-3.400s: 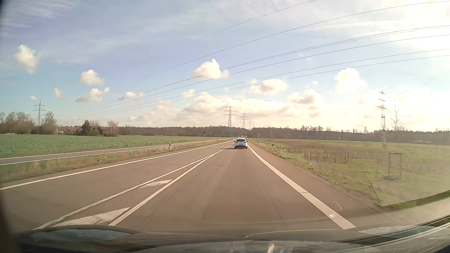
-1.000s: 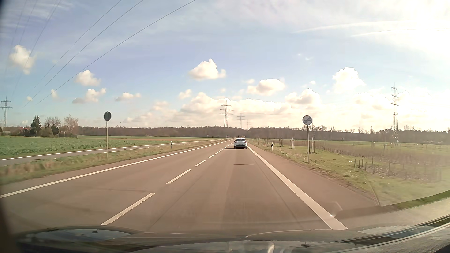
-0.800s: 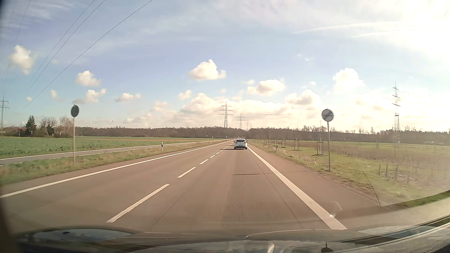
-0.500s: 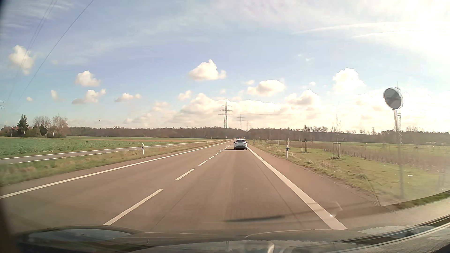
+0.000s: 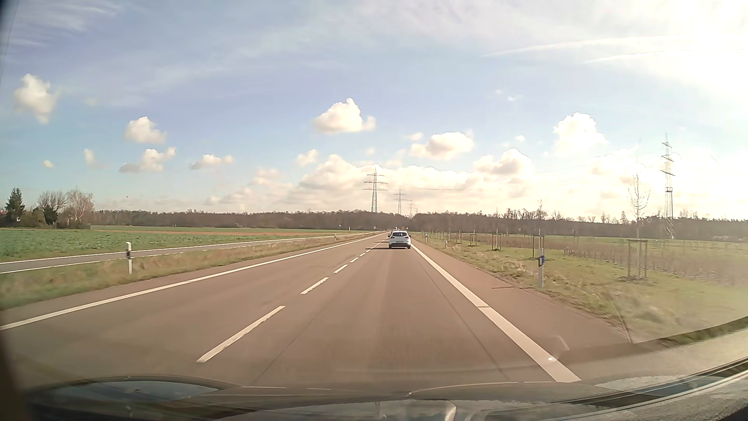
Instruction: Follow the waypoints while adhering to traffic rules and regulations
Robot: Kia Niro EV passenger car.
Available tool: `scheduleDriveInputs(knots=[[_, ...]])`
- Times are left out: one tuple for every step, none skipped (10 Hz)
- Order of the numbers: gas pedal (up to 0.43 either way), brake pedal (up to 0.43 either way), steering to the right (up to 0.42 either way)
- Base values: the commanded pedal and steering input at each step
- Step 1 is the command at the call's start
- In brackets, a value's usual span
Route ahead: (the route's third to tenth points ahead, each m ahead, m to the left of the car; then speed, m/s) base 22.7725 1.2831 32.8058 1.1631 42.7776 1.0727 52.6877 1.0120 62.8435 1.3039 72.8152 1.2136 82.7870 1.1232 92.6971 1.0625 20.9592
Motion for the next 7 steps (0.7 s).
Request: scheduleDriveInputs(knots=[[0.209, 0.0, 0.0], [0.209, 0.0, 0.0], [0.209, 0.0, 0.0], [0.209, 0.0, 0.0], [0.209, 0.0, 0.0], [0.209, 0.0, 0.0], [0.209, 0.0, 0.0]])
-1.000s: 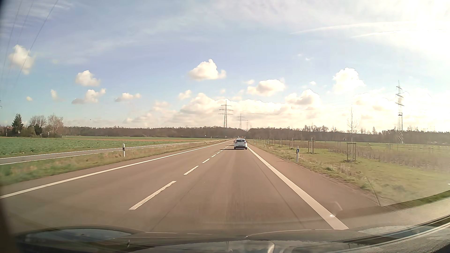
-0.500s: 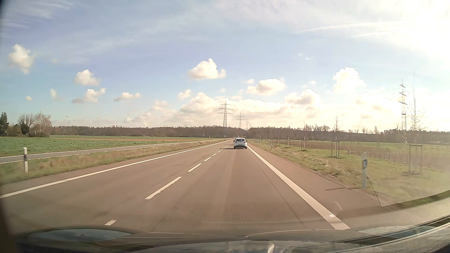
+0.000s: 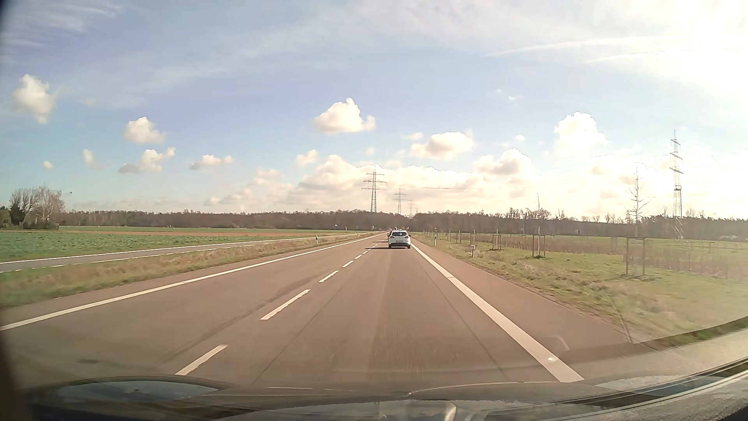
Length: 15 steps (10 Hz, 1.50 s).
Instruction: Follow the waypoints while adhering to traffic rules and regulations
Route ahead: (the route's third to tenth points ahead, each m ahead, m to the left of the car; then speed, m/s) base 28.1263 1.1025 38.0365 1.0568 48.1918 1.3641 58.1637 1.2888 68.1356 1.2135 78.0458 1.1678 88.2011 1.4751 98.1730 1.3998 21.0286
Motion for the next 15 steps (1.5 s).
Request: scheduleDriveInputs(knots=[[0.209, 0.0, 0.0], [0.209, 0.0, 0.0], [0.209, 0.0, 0.0], [0.209, 0.0, 0.0], [0.209, 0.0, 0.0], [0.209, 0.0, 0.0], [0.209, 0.0, 0.0], [0.209, 0.0, 0.0], [0.209, 0.0, 0.0], [0.209, 0.0, 0.0], [0.209, 0.0, 0.0], [0.209, 0.0, 0.0], [0.209, 0.0, 0.0], [0.209, 0.0, 0.0], [0.209, 0.0, 0.0]])
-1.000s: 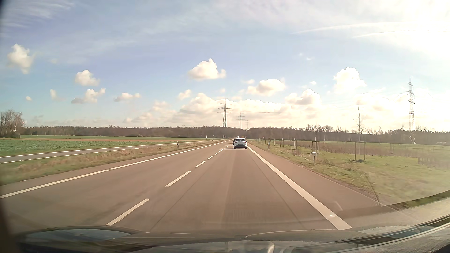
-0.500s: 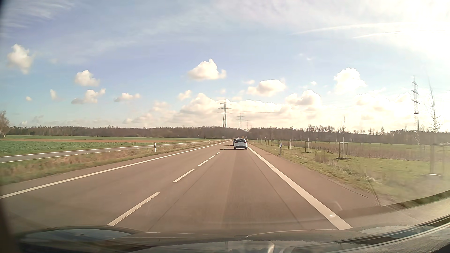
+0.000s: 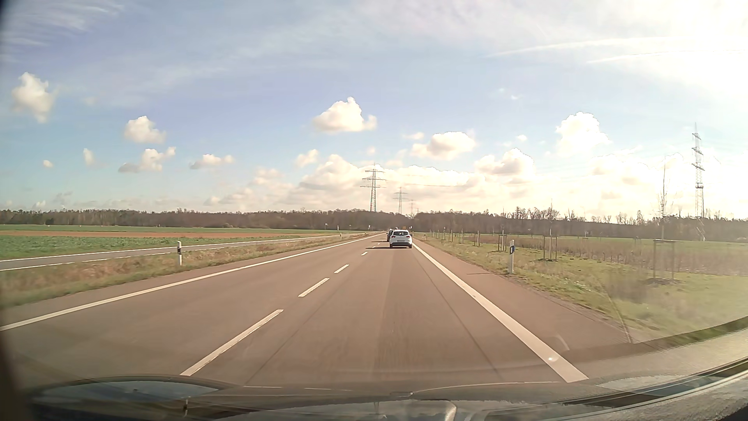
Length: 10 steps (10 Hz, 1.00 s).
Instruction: Follow the waypoints while adhering to traffic rules and regulations
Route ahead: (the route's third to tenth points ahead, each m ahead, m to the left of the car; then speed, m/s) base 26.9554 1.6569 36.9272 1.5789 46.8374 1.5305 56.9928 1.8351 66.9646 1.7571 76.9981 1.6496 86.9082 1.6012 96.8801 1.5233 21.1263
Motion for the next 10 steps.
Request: scheduleDriveInputs(knots=[[0.209, 0.0, 0.0], [0.209, 0.0, 0.0], [0.209, 0.0, 0.0], [0.209, 0.0, 0.0], [0.209, 0.0, 0.0], [0.209, 0.0, 0.0], [0.209, 0.0, 0.0], [0.209, 0.0, 0.0], [0.209, 0.0, 0.0], [0.209, 0.0, 0.0]])
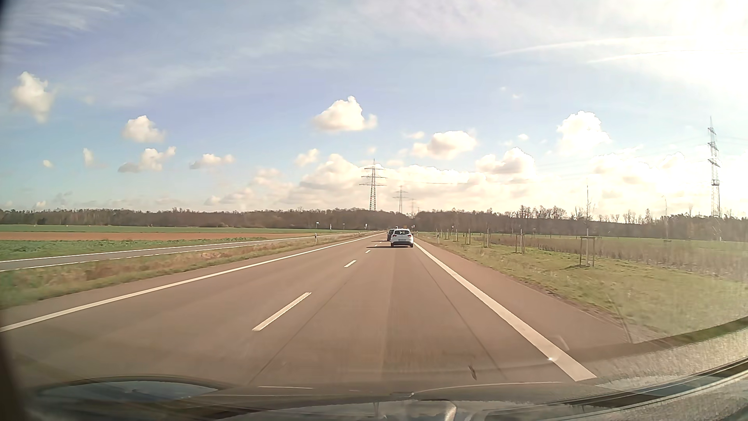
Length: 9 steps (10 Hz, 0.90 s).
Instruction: Follow the waypoints while adhering to traffic rules and regulations
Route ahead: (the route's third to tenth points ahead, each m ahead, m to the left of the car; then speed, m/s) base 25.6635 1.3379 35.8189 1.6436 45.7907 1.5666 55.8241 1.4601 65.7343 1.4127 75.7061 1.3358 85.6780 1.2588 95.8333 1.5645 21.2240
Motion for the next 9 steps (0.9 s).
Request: scheduleDriveInputs(knots=[[0.209, 0.0, 0.0], [0.209, 0.0, 0.001], [0.209, 0.0, 0.002], [0.209, 0.0, 0.002], [0.209, 0.0, 0.001], [0.209, 0.0, 0.001], [0.209, 0.0, 0.002], [0.209, 0.0, 0.001], [0.209, 0.0, 0.001]])
